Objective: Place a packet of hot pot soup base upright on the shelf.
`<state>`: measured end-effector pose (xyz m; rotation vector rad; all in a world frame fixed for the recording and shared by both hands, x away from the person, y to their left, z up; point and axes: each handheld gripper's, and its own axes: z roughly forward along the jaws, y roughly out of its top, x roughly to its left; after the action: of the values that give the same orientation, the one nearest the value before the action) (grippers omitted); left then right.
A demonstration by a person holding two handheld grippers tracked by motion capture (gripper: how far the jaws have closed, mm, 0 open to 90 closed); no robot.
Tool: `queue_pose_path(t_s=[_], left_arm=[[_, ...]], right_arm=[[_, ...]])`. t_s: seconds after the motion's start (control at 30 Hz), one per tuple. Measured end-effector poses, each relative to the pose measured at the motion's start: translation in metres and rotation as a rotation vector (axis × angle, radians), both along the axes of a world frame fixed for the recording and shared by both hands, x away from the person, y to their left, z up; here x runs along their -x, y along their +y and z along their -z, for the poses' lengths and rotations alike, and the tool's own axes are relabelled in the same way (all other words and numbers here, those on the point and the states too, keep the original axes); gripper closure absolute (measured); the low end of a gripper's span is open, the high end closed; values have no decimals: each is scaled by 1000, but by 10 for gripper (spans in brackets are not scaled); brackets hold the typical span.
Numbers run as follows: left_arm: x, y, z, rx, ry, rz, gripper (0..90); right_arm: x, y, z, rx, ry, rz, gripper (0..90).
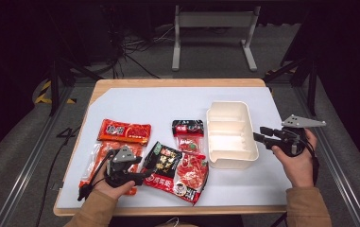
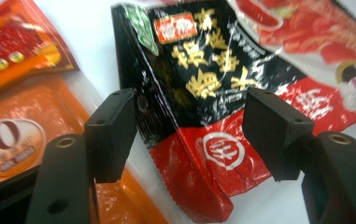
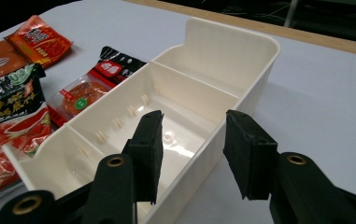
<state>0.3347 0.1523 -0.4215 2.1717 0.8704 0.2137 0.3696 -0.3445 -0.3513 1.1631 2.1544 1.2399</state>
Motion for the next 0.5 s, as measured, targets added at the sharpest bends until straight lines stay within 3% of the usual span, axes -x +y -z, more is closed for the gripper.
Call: queue_pose_path(t_s=[0.1,0.2,0.33,0.5], left_arm=[[-2,-1,3,-16,15,16,366],[-2,-3,6,-35,21,21,380],[-3,-6,11,-65,32,30,376],[-6,-6,17,-43,73,37,372]], right_arm=[[0,5,0,36,-25,0,442],[0,10,1,78,-52,4,417],[-2,12,3,112,-51,2,432],[-2,11,3,107,-46,-6,450]])
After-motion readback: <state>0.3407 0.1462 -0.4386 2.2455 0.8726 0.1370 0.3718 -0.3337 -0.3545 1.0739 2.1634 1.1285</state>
